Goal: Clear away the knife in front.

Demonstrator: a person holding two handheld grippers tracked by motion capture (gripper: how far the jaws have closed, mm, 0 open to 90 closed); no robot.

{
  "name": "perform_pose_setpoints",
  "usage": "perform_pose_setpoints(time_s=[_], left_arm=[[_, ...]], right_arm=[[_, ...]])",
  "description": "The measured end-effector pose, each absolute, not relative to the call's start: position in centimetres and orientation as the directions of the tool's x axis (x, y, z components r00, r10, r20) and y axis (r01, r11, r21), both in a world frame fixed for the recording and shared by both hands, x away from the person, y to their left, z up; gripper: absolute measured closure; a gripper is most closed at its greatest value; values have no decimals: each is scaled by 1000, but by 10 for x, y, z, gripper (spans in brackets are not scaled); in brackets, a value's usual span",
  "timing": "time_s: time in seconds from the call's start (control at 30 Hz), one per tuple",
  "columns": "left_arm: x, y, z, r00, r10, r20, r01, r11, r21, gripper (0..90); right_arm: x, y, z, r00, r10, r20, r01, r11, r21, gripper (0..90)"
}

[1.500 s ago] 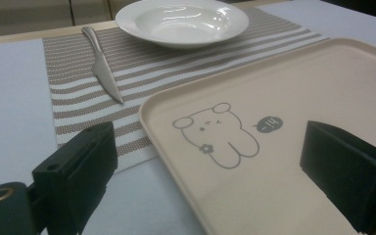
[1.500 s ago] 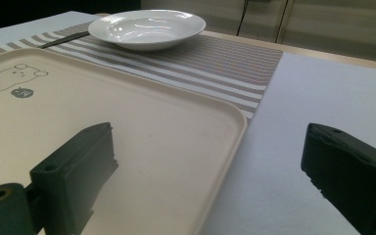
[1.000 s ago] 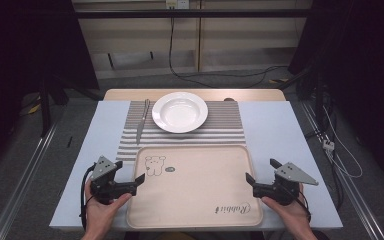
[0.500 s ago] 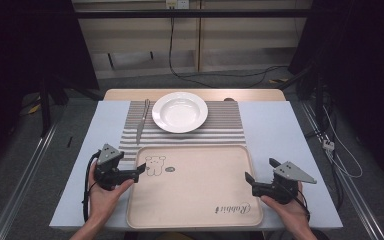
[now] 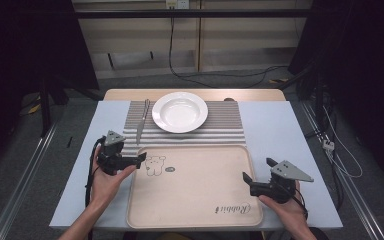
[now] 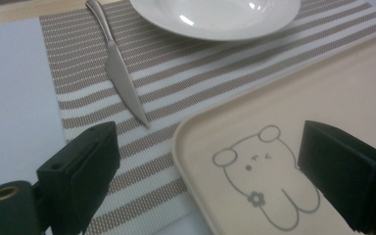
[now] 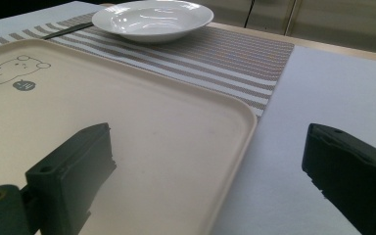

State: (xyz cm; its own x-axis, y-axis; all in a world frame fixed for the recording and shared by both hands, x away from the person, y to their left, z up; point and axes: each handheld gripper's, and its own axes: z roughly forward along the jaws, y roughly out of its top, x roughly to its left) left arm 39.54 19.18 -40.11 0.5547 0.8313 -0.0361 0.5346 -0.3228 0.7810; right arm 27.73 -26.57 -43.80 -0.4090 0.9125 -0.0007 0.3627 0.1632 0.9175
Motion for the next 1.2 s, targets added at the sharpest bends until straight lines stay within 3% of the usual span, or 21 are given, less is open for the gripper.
perform_pose_setpoints(time_s=[0.23,0.47,1.2], left_arm=[[418,186,-391,552,833,-43,544,-320,775,84],[441,180,-379,543,840,19,543,-368,755,89],[518,174,-383,495,868,34,605,-372,704,113]], right_arm=[[279,-265,-439,-409,912,0,368,165,915,55],[278,-265,-439,-414,910,1,366,165,916,57],[281,-266,-440,-424,906,13,378,164,911,54]])
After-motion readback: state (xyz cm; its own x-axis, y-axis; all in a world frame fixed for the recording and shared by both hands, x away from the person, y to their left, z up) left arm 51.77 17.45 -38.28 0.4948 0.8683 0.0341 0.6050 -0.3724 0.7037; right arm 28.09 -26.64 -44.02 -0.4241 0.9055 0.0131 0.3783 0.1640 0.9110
